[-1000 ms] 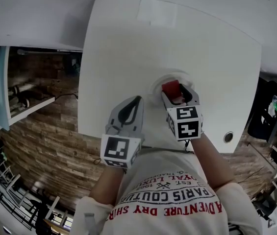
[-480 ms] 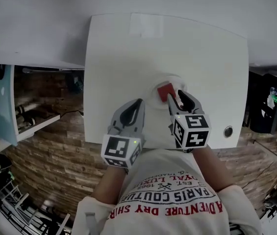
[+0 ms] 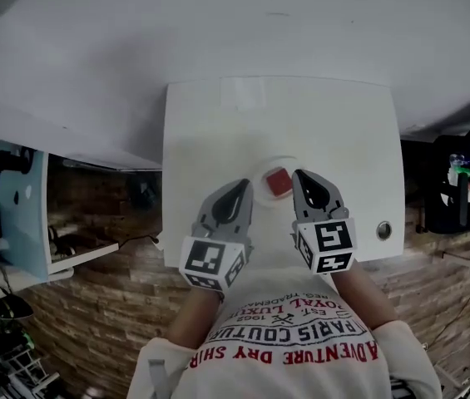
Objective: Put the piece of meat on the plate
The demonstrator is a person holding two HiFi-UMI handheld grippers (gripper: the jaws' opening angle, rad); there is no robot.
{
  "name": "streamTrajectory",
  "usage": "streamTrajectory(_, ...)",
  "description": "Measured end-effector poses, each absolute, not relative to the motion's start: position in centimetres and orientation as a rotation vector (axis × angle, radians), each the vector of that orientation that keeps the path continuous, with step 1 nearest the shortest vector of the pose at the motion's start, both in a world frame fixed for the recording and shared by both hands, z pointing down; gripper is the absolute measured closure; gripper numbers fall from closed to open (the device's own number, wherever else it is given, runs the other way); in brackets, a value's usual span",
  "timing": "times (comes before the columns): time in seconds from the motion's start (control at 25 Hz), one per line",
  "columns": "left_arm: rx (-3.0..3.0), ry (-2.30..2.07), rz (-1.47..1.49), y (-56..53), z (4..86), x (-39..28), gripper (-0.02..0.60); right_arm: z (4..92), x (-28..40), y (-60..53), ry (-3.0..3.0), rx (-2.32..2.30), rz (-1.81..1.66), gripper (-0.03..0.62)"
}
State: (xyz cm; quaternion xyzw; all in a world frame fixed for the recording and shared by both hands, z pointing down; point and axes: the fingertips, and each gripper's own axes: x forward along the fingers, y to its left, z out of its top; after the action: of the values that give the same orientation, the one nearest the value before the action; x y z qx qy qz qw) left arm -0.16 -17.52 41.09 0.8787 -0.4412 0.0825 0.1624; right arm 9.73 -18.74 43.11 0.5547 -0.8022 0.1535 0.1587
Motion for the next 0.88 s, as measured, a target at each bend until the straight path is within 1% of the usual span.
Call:
streamTrajectory(0.28, 2.663, -1.338, 0.135, -18.5, 34.1, -0.8, 0.574, 35.6, 9.5, -17.4, -2.469, 1.667, 0.249, 0.582)
streamTrajectory(0.48, 2.793, -1.372, 0.086, -17.7, 30.2, 0.1, 0.574, 32.1, 9.0, -16.3, -2.587, 1.658, 0.181, 0.582)
streamTrajectory(0.88, 2.825, -1.377, 0.102, -16.9, 29.3, 0.5, 0.574, 30.8, 9.2, -15.7, -2.584, 1.666, 0.109, 0.582)
